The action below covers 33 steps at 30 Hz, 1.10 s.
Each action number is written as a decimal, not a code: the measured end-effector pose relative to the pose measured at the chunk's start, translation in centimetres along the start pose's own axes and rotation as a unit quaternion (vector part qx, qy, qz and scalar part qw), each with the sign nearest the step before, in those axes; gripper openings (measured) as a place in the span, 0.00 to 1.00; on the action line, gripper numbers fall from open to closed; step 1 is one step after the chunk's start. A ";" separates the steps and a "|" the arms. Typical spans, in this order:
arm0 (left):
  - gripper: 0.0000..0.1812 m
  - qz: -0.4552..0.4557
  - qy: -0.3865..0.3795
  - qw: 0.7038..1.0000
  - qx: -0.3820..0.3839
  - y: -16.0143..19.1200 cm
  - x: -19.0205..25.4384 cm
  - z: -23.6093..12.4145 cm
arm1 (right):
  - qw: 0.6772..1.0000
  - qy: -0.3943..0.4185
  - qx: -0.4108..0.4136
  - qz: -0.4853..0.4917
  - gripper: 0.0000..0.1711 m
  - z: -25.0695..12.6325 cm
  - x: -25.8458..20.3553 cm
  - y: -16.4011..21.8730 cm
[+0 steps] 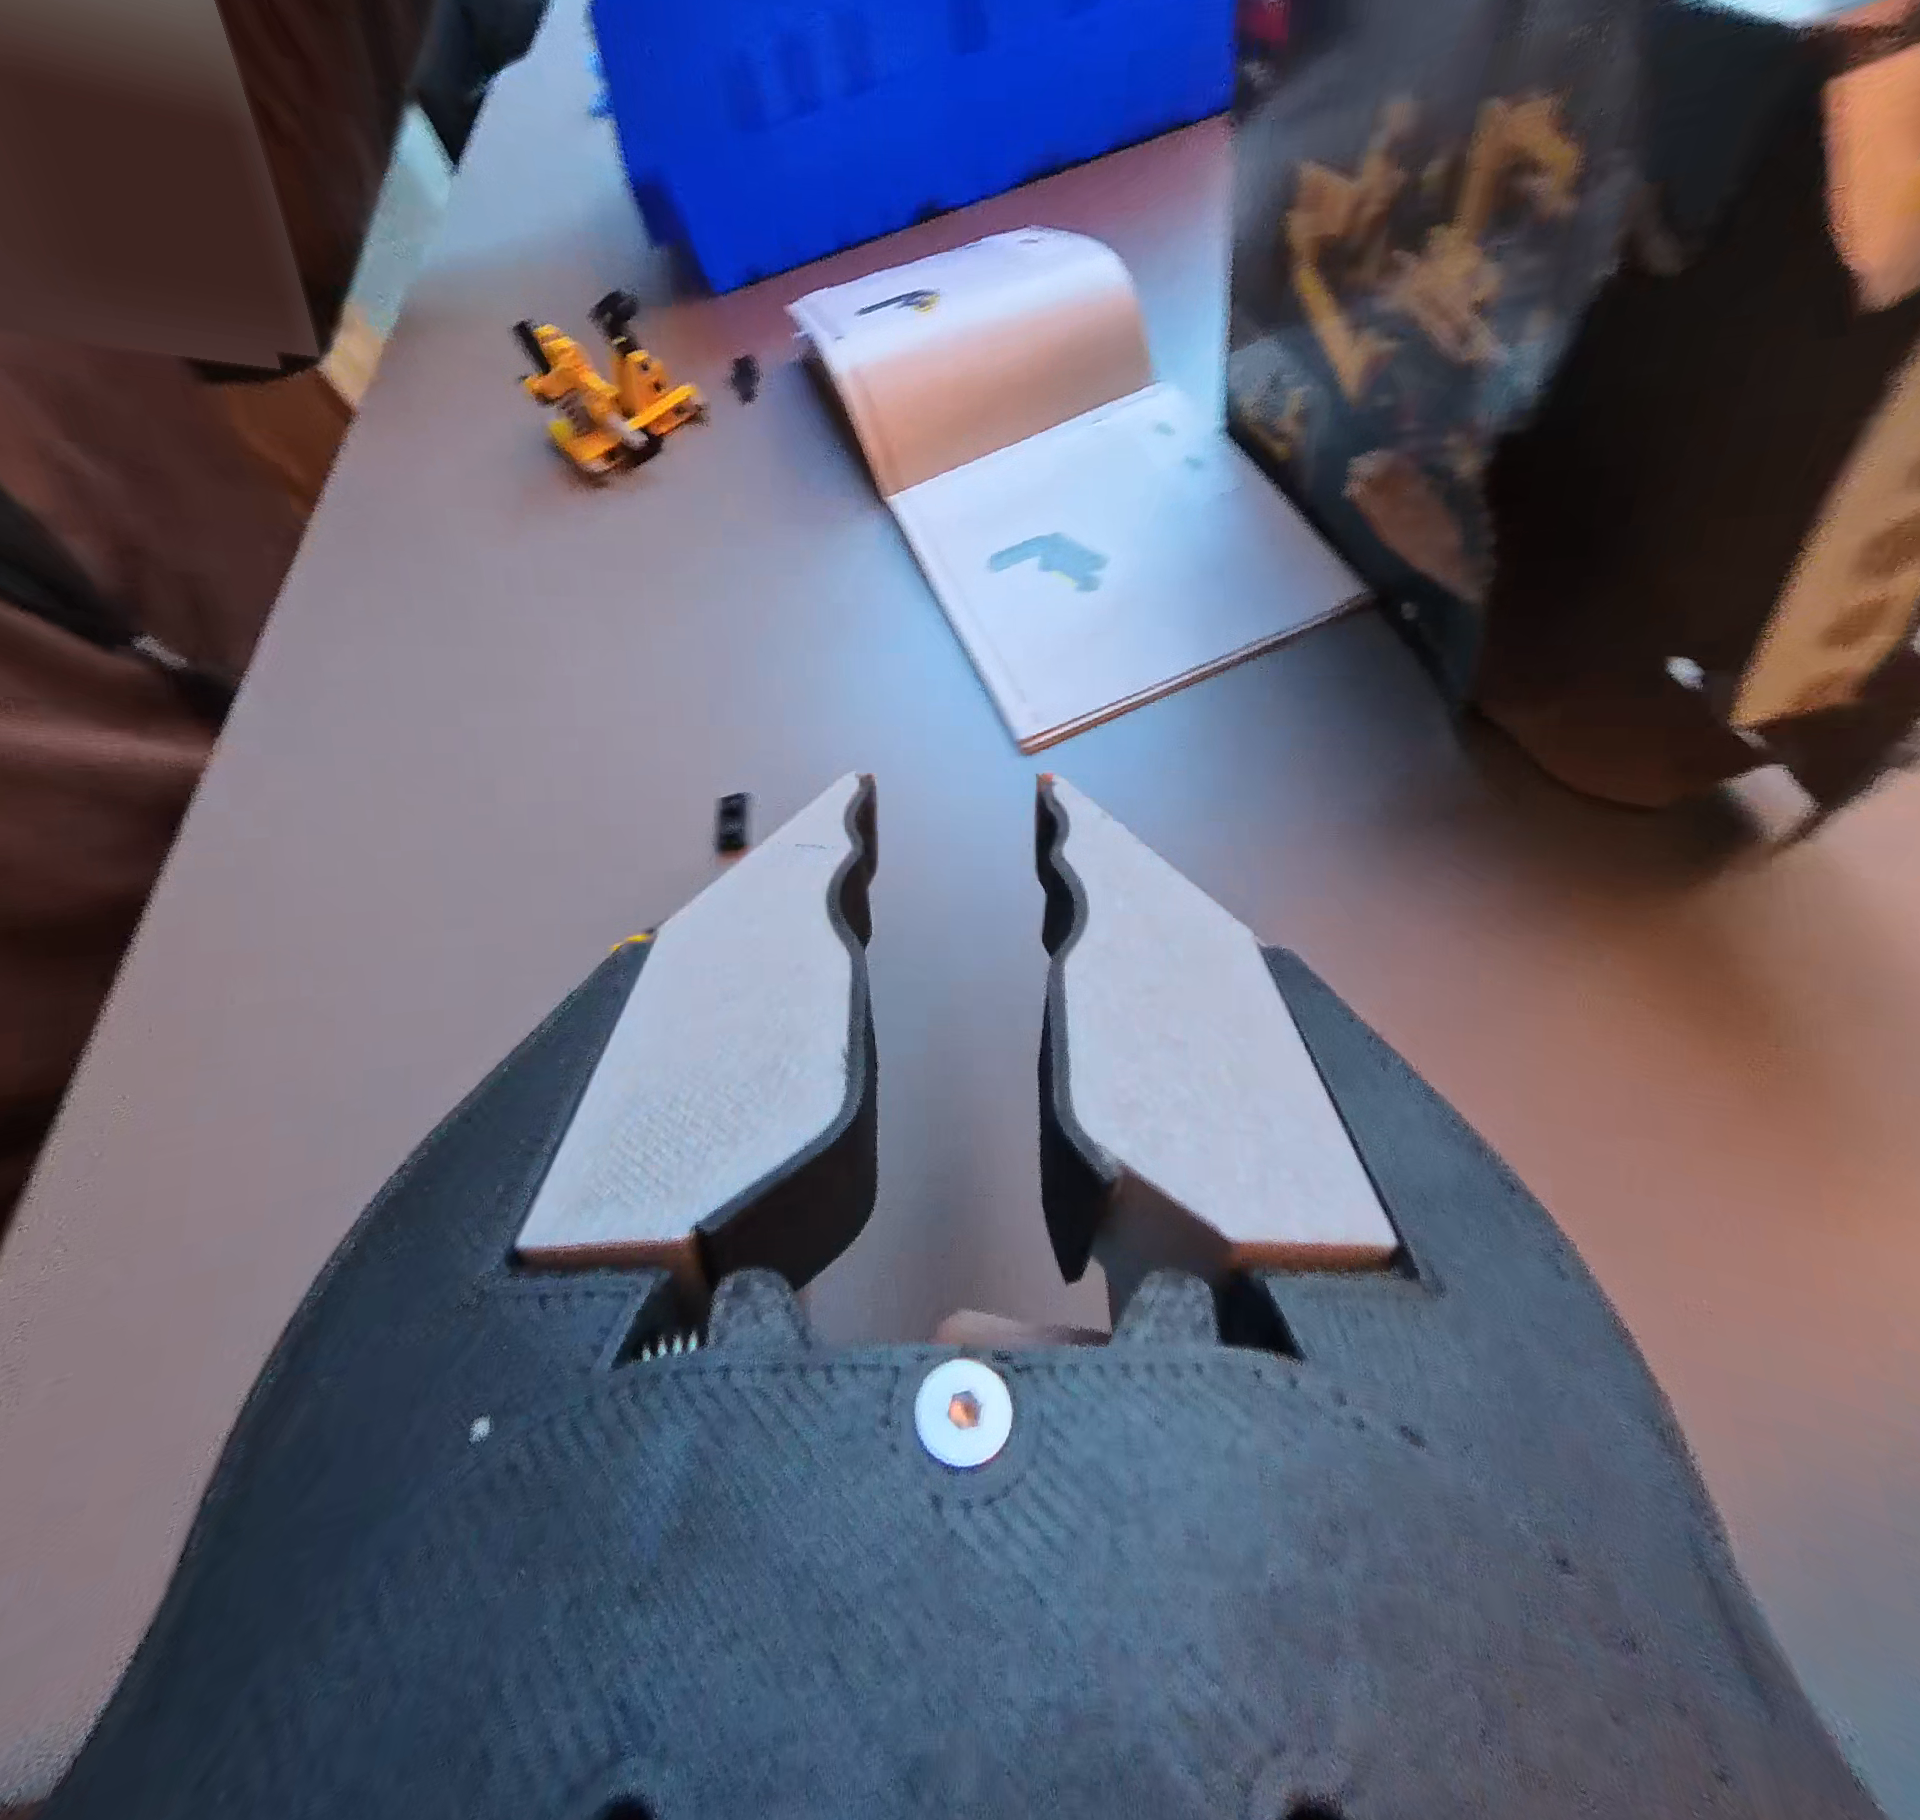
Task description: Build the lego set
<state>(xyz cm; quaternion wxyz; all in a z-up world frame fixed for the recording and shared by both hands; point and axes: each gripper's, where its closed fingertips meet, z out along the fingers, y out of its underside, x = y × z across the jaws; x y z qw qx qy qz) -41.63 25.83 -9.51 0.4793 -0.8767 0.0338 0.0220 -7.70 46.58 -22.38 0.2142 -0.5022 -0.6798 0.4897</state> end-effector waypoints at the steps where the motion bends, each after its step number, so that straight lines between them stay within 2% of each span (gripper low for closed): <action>1: 0.23 0.009 0.002 1.000 0.003 -0.8 -0.2 0.2 | 1.000 0.019 0.009 0.000 0.16 -0.1 0.8 -0.2; 8: 0.22 0.016 0.029 0.997 0.064 -6.9 -1.9 1.6 | 0.986 0.160 0.030 -0.029 0.21 -1.1 4.6 -1.1; 15: 0.23 0.018 0.027 0.994 0.102 -10.0 -3.1 1.9 | 0.981 0.183 0.066 0.008 0.25 -1.6 6.0 -1.8; 21: 0.25 0.059 -0.032 0.996 0.059 -9.0 -5.5 1.9 | 0.981 0.183 0.067 0.020 0.25 -1.6 6.4 -1.8; 26: 0.25 0.069 -0.042 0.996 0.028 -7.4 -8.0 1.6 | 0.974 0.221 0.043 -0.002 0.27 -1.1 7.4 -1.7; 33: 0.25 0.065 -0.036 0.997 -0.007 -5.8 -9.9 2.7 | 0.975 0.221 0.009 0.001 0.28 -0.1 8.0 -1.2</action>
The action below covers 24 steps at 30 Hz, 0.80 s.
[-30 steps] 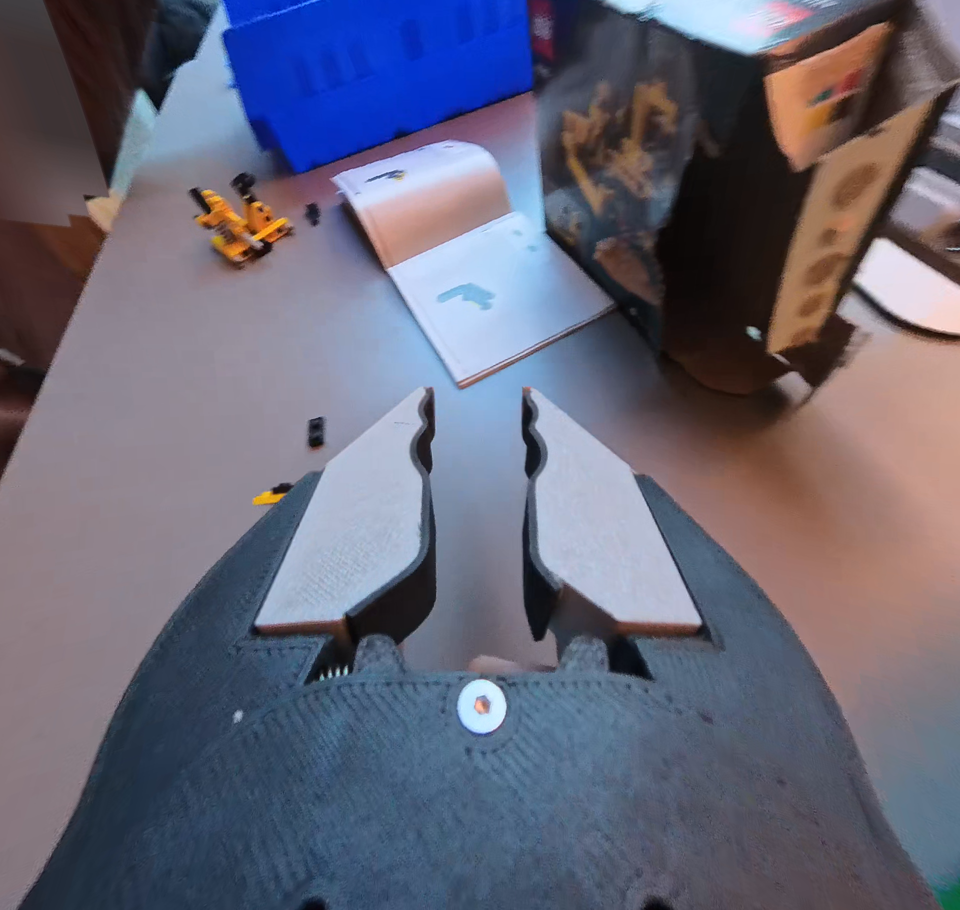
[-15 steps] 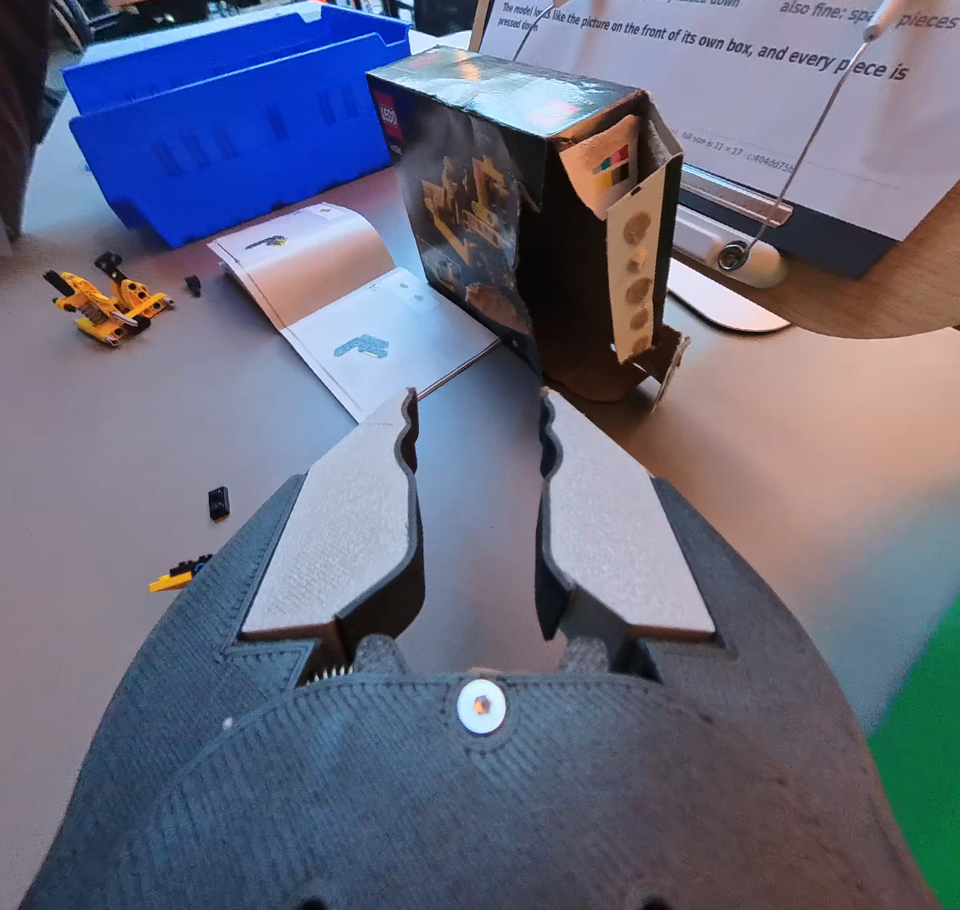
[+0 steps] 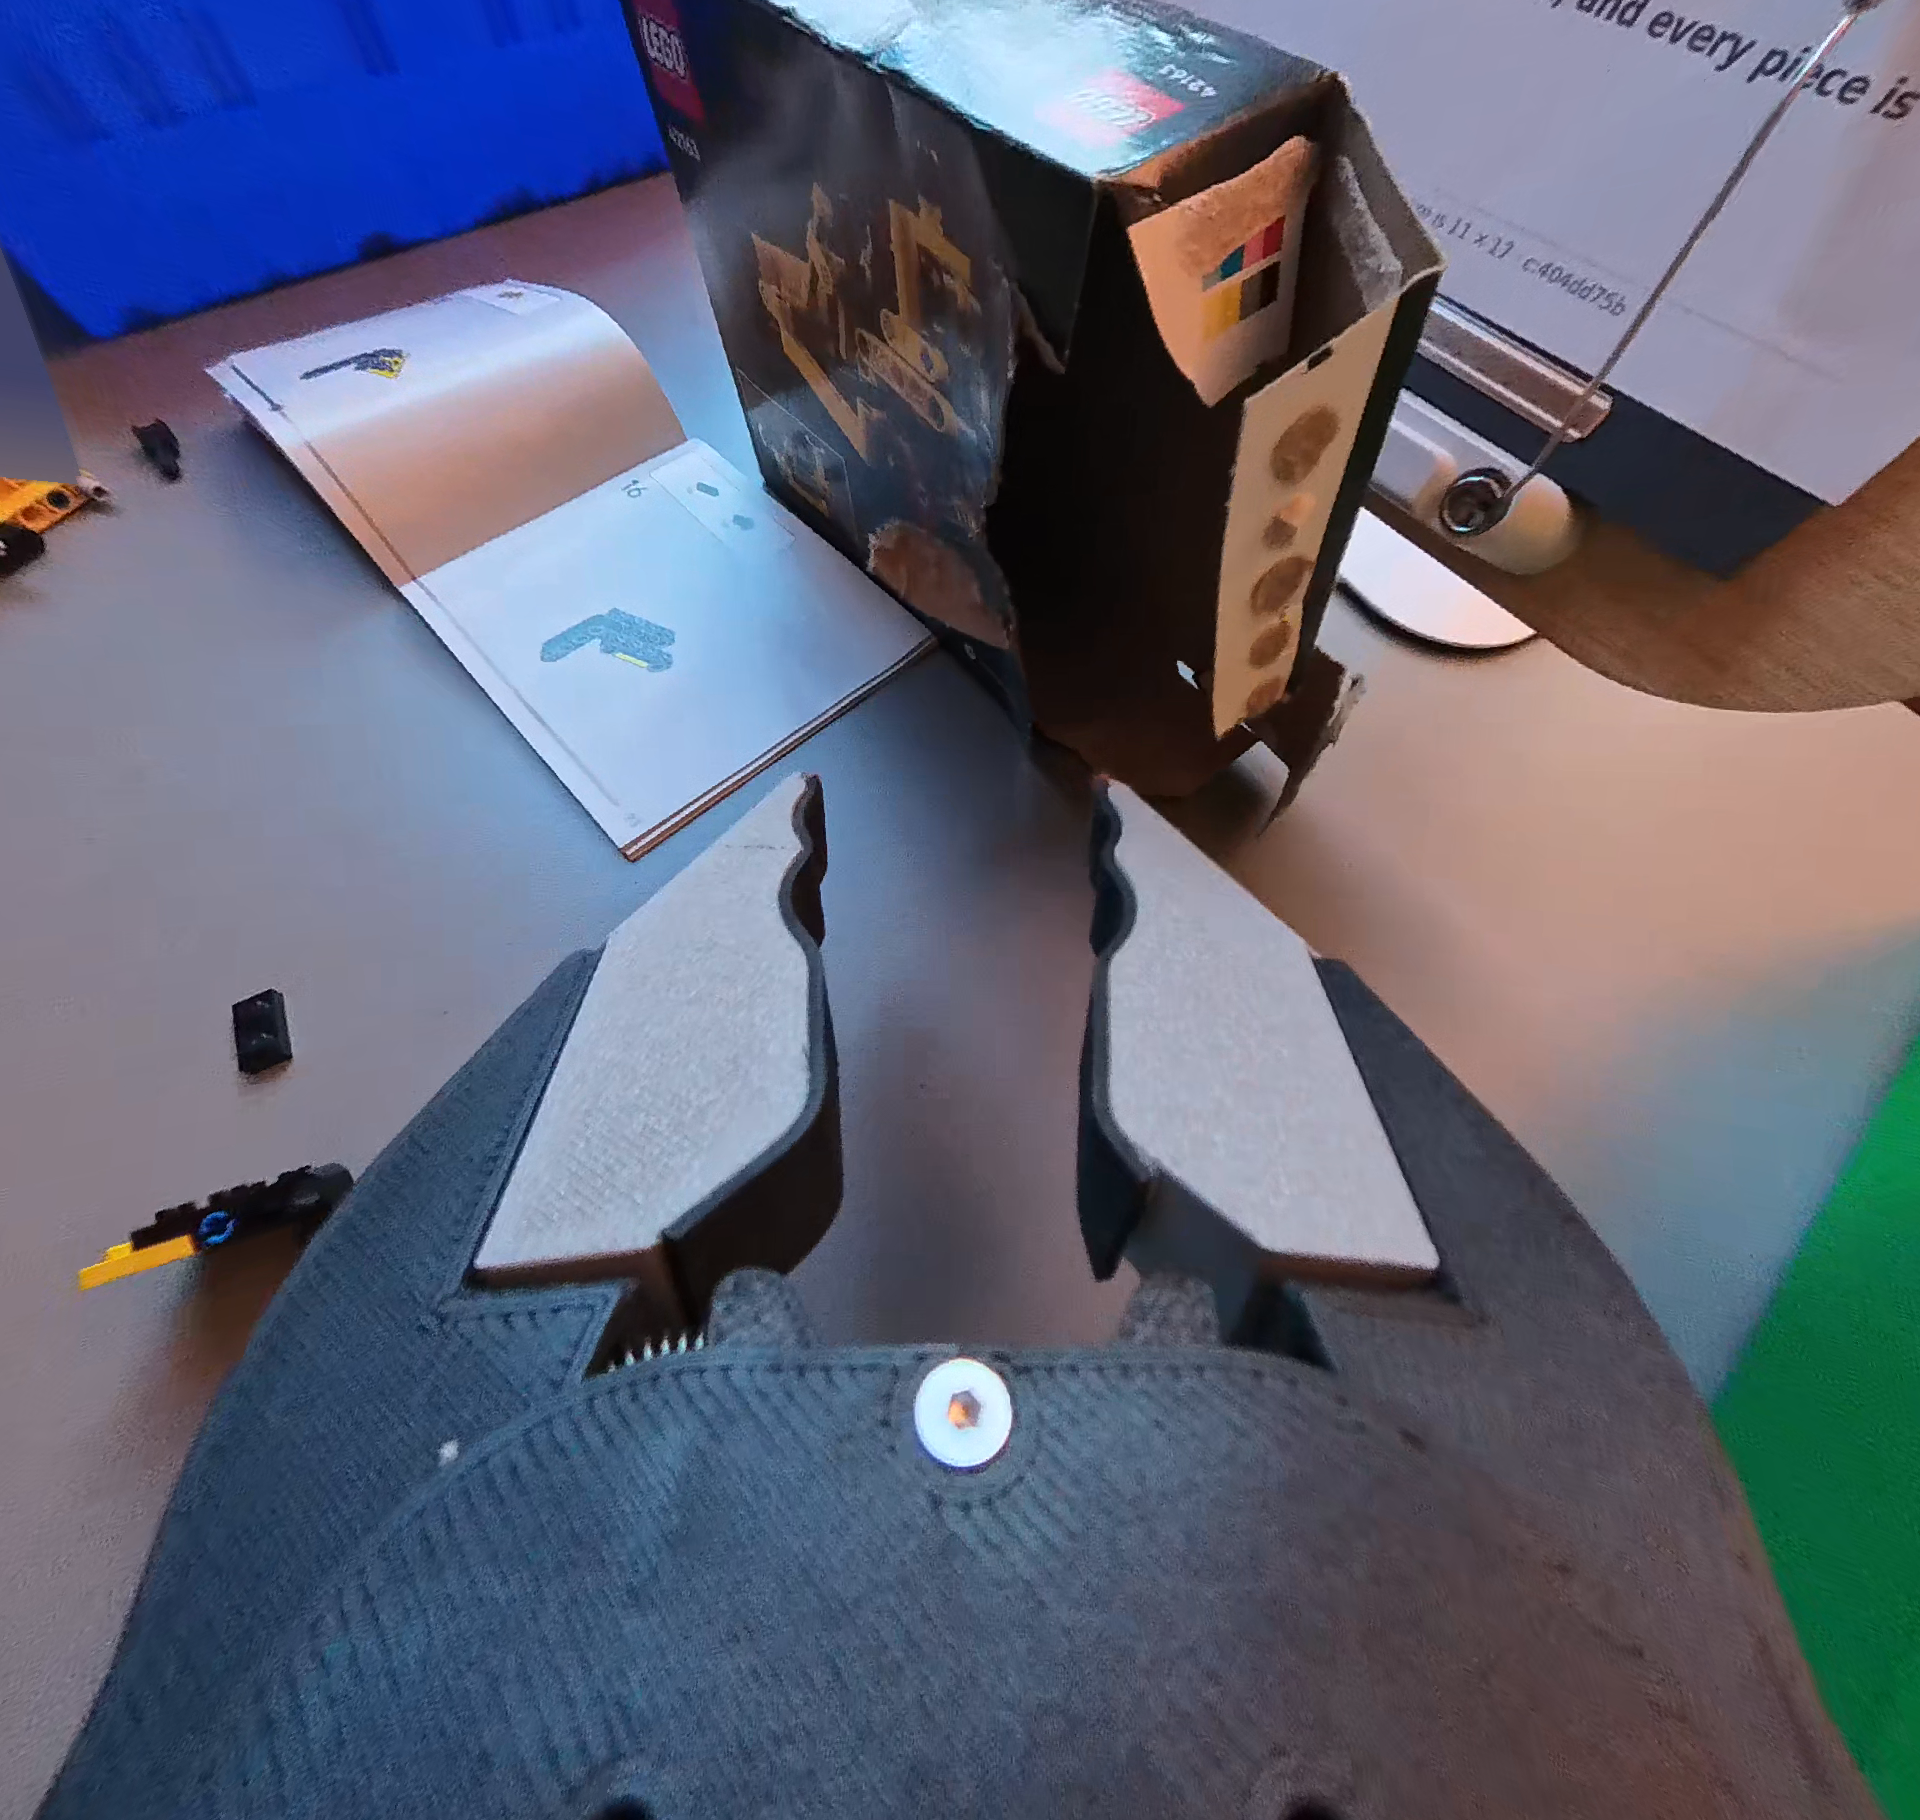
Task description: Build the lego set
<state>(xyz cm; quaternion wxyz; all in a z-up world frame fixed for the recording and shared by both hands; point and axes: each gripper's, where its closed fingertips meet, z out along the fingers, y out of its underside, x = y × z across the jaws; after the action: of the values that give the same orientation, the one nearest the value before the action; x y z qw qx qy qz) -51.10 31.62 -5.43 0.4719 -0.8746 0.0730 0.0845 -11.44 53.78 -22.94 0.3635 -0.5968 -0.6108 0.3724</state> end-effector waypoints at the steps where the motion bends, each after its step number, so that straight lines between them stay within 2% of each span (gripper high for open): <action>1: 0.24 0.000 0.007 1.000 0.003 0.0 0.0 0.2 | 1.000 -0.001 -0.002 0.001 0.28 0.1 0.0 0.0; 5: 0.22 0.008 0.008 1.000 0.009 0.3 -0.7 1.0 | 1.000 0.006 0.000 0.006 0.28 0.1 0.4 -0.1; 10: 0.22 0.015 0.005 1.000 -0.026 2.4 -1.4 1.5 | 1.000 0.017 -0.003 0.012 0.29 0.2 0.8 0.0; 18: 0.22 -0.012 0.039 0.999 0.023 0.3 2.3 -1.1 | 0.999 0.028 -0.014 -0.004 0.31 0.4 0.7 0.3; 24: 0.22 0.030 0.050 0.998 0.034 -1.6 6.4 -1.4 | 1.000 -0.005 0.021 0.019 0.31 -0.3 0.3 -0.5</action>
<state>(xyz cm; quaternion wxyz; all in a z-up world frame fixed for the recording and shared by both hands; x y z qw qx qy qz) -44.47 31.00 -4.80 0.4943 -0.8587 0.1248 0.0524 -11.41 54.10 -22.32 0.3657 -0.5988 -0.5929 0.3953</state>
